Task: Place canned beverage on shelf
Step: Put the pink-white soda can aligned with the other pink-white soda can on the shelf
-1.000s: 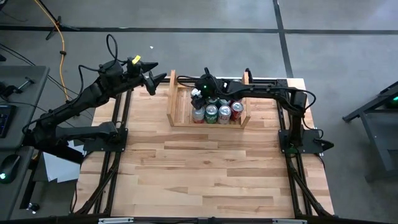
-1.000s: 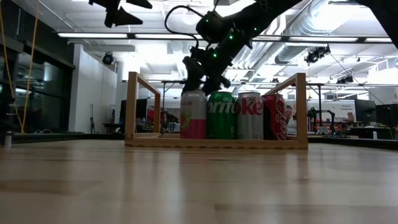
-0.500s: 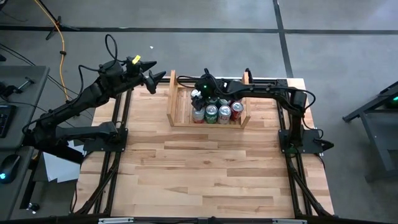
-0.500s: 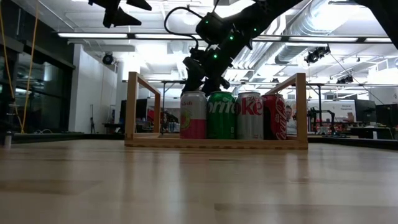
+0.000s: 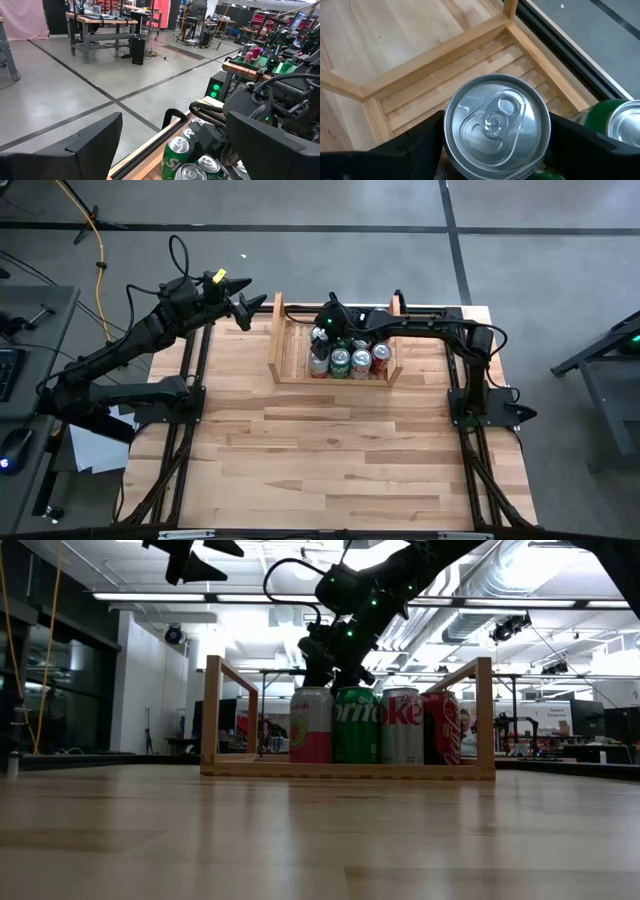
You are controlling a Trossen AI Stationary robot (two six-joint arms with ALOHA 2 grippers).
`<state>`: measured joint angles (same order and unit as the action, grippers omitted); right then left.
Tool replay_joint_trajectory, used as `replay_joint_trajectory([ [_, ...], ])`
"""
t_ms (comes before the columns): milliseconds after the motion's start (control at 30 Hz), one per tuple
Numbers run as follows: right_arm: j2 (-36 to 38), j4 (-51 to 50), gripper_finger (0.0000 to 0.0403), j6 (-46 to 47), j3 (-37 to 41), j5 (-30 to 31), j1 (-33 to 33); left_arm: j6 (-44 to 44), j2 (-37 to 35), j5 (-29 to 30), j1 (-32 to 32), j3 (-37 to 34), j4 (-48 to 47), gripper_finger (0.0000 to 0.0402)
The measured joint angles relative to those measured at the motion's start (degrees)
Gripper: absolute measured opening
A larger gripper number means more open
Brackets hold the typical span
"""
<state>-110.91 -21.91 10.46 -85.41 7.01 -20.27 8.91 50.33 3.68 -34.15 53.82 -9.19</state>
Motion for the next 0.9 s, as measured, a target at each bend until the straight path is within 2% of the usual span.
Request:
replay_joint_trajectory([
  [900,0.0,-1.41,0.0309,0.04,0.0,-0.07,0.0,-0.02,0.0,-0.02,0.02,0.0,0.0,0.0349],
])
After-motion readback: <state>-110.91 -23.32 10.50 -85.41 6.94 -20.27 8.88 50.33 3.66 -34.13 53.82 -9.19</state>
